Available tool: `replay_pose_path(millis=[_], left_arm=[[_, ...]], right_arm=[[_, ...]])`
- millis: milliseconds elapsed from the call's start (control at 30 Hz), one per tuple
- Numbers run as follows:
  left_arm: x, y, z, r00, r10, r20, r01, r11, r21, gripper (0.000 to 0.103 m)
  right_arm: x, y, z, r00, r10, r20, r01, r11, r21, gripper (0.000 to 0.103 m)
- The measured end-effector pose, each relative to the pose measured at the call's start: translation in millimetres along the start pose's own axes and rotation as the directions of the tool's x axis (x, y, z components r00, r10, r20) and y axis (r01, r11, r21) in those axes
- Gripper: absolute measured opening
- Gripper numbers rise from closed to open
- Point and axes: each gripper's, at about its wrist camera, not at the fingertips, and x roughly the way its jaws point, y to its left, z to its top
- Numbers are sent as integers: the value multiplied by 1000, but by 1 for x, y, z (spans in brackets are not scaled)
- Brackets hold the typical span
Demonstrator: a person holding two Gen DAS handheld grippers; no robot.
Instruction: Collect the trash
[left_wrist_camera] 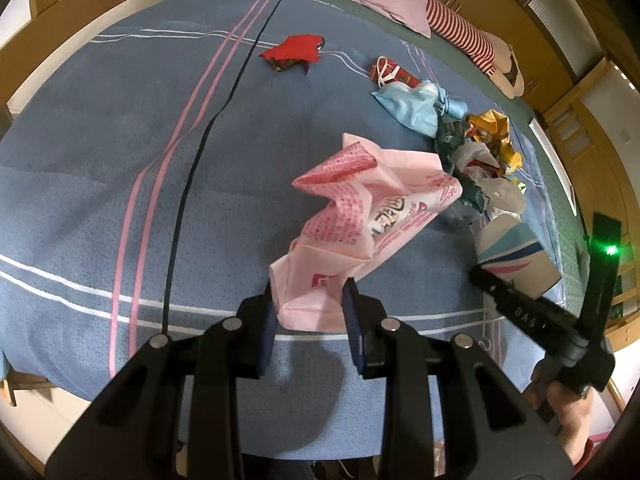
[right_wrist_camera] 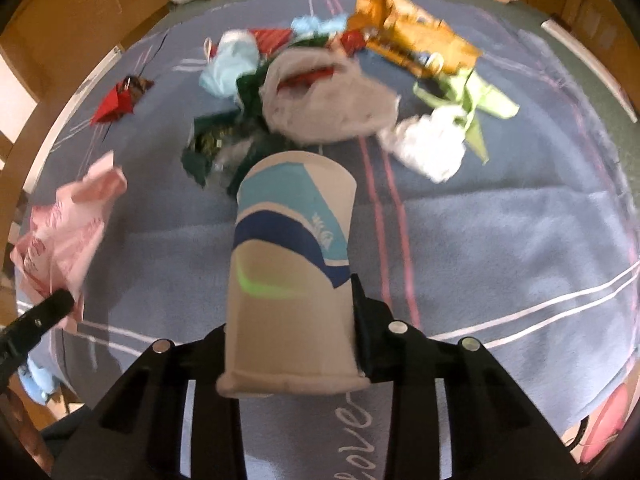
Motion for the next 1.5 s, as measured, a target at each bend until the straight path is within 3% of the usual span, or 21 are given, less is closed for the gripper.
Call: replay_pose_path(millis=[100, 233, 300, 400, 600, 700, 767, 833, 933, 1000, 1133, 1333, 1400, 1467, 1500], left_arm=[[0, 0, 0, 1000, 1, 1, -1, 1000, -1, 31], [0, 0, 0, 1000, 1, 1, -1, 1000, -2, 31], [0, 1, -1, 1000, 2, 2, -2, 1000, -4, 31], [1, 2, -1, 1000, 4, -3, -4, 1000, -7, 31], [11, 4, -2, 998, -15, -58, 14, 1000, -16, 32], [7, 7, -1, 998, -44, -35, 43, 998, -35, 36], [1, 8, 0, 999, -37, -6, 37, 999, -40, 50], [-2, 10, 1, 999, -46, 1, 46, 997, -57, 76], [-5, 16, 3, 995, -100, 6, 100, 988, -116, 85], [-6, 20, 4, 993, -118, 7, 118, 982, -144, 85], [-8, 27, 6, 993, -113, 21, 115, 978, -171, 91], [1, 30, 7, 996, -92, -6, 90, 978, -187, 95], [6, 33, 8, 996, -92, -14, 87, 974, -209, 96], [8, 38, 9, 993, -114, -9, 108, 964, -243, 96], [7, 40, 9, 993, -116, -5, 111, 961, -255, 96]], right_arm=[[0, 5, 6, 1000, -20, 3, 20, 1000, -15, 33], [12, 14, 6, 998, 26, -64, -28, 999, -24, 39], [11, 19, 8, 996, 53, -67, -55, 998, -29, 57], [-3, 25, 12, 995, 92, -28, -93, 994, -57, 74], [-20, 17, 27, 996, 87, 14, -86, 995, -53, 80], [-22, 6, 29, 997, 77, 9, -77, 997, -15, 80], [-24, -1, 26, 996, 89, 4, -89, 996, 15, 80], [-23, -6, 25, 994, 108, 0, -108, 994, 30, 80], [-25, -16, 16, 992, 127, -1, -127, 990, 55, 81], [-22, -24, 14, 989, 149, -4, -148, 985, 84, 82], [-9, -28, 20, 985, 169, -23, -164, 977, 135, 82], [6, -10, 20, 987, 158, -35, -154, 983, 102, 81], [9, -9, 15, 989, 141, -41, -135, 983, 126, 48], [9, -15, 13, 985, 172, -35, -163, 972, 171, 37], [7, -20, 12, 985, 173, -27, -165, 968, 191, 37]])
